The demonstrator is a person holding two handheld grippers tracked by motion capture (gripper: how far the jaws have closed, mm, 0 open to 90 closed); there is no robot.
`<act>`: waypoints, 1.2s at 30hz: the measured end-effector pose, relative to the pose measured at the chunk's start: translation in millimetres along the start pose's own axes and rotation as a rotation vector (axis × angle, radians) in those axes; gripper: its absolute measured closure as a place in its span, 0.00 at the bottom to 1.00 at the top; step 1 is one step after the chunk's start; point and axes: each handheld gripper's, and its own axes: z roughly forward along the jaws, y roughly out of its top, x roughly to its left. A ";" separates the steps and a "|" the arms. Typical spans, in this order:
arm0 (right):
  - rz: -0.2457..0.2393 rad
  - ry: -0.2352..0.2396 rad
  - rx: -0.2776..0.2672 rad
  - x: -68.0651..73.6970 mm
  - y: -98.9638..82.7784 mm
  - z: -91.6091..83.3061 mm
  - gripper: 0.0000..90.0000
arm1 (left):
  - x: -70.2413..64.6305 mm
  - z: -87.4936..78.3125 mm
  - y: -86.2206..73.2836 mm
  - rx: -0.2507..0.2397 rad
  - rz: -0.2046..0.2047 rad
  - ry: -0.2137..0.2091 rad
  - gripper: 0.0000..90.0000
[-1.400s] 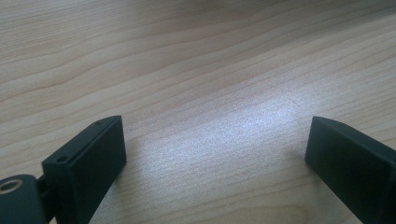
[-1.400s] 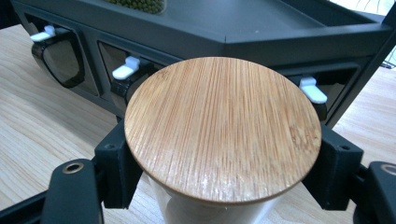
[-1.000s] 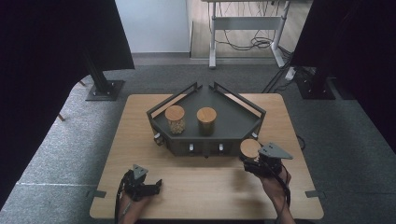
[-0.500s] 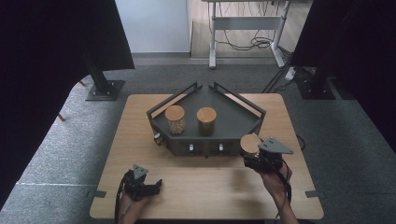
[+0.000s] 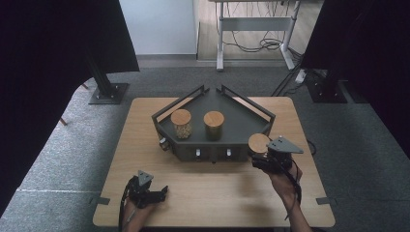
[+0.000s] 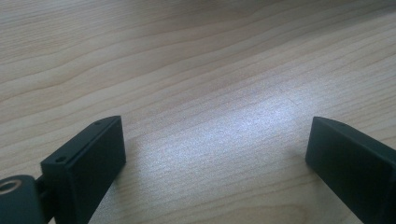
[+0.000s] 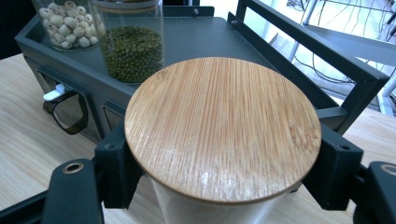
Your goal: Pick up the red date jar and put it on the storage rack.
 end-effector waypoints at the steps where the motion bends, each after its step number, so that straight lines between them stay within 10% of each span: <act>1: 0.001 -0.002 0.001 -0.3 1.0 0.6 0.27 | 0.0 0.0 -0.1 -0.001 0.000 0.000 0.05; 36: -0.016 -0.037 -0.030 -6.1 24.1 -0.6 0.27 | 0.2 -0.1 0.0 0.001 0.002 -0.001 0.05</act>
